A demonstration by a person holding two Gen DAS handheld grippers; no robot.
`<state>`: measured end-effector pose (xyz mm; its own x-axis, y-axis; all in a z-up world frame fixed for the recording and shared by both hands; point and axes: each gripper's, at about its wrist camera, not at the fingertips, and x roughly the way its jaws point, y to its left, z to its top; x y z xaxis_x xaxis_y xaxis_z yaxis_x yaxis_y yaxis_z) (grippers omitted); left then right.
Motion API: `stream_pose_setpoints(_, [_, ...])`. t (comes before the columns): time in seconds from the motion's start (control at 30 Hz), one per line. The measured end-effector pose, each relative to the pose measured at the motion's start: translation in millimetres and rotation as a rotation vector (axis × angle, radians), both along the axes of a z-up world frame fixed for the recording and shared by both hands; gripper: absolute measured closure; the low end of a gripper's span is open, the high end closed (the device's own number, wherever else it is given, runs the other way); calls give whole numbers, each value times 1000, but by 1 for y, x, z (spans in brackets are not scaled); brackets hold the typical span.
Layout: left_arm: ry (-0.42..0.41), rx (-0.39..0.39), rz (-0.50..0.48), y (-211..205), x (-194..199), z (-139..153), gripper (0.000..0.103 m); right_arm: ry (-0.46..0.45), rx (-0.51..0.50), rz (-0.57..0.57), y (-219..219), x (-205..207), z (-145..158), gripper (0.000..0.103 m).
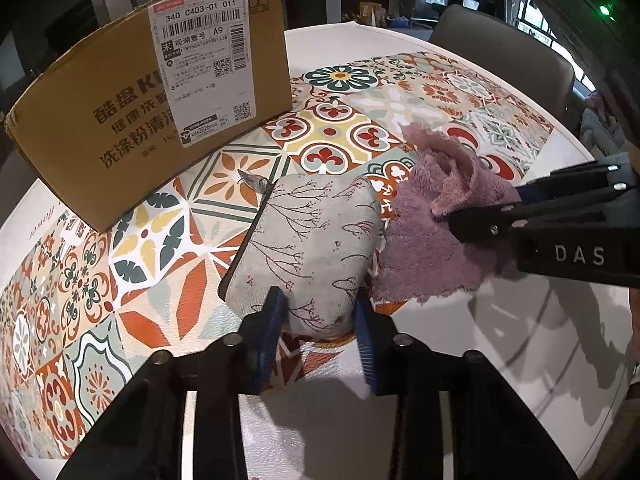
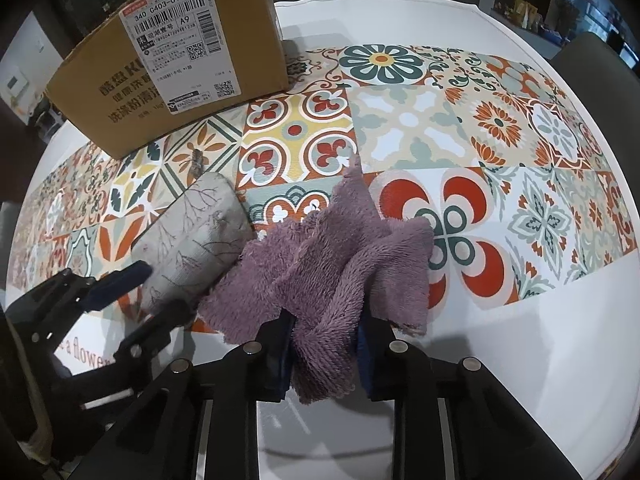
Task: Organize soft objects
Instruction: 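Grasp the grey floral pouch with left tool while right tool grasps mauve towel, then lift and carry the pouch and towel with both tools over the box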
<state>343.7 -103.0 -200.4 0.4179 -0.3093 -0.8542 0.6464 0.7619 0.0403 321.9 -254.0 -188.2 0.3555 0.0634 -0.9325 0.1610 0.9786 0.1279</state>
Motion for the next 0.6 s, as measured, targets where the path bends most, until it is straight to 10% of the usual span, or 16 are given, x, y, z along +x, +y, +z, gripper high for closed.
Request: stream_pose_setpoints(0.6, [97, -168, 139, 12, -8, 28, 85, -58, 62, -6, 0, -17, 27, 77])
